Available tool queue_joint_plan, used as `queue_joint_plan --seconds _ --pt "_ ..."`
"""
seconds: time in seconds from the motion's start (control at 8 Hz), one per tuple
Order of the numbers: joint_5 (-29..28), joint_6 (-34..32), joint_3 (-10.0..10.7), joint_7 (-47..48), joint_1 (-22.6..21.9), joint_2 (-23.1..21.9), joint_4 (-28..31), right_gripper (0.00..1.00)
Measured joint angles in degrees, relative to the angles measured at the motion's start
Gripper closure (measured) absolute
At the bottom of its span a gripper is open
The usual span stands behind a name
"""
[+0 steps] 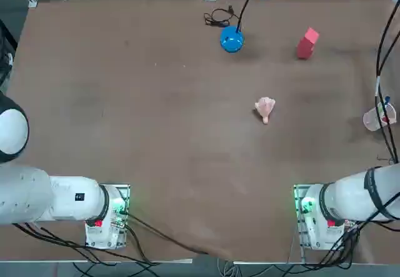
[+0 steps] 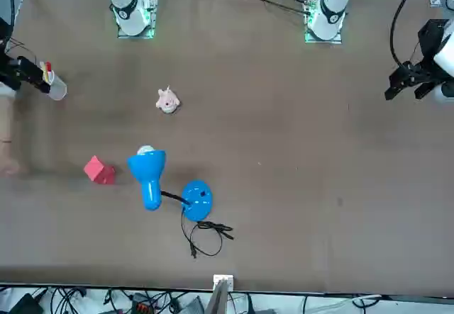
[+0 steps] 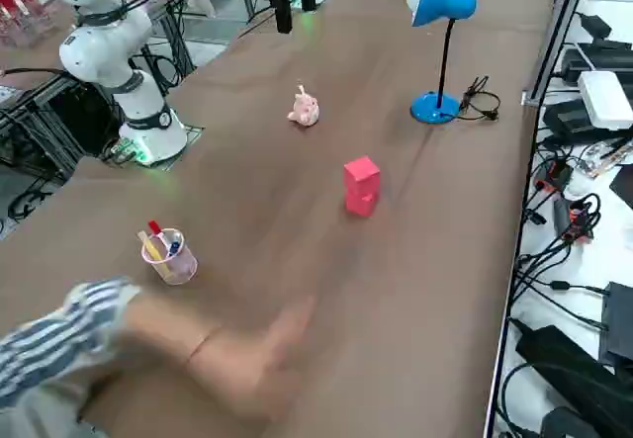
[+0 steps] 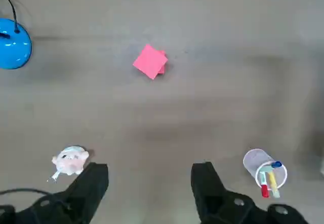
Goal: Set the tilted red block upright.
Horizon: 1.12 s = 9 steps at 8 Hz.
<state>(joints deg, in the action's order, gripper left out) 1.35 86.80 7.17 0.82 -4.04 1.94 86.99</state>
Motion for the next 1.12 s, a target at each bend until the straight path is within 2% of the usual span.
queue_joint_plan --seconds 0.5,0.75,0.88,1.12 --pt "-0.06 0.17 0.06 0.01 0.01 0.39 -0.02 0.0" --pt "-0.09 3.46 0.01 -0.5 -0.04 2.85 -0.18 0.0" --pt "-0.09 6.7 -0.01 -2.7 -0.04 4.86 -0.24 0.0" --pt "-0.09 11.96 0.22 -13.58 0.22 9.2 -0.47 0.0"
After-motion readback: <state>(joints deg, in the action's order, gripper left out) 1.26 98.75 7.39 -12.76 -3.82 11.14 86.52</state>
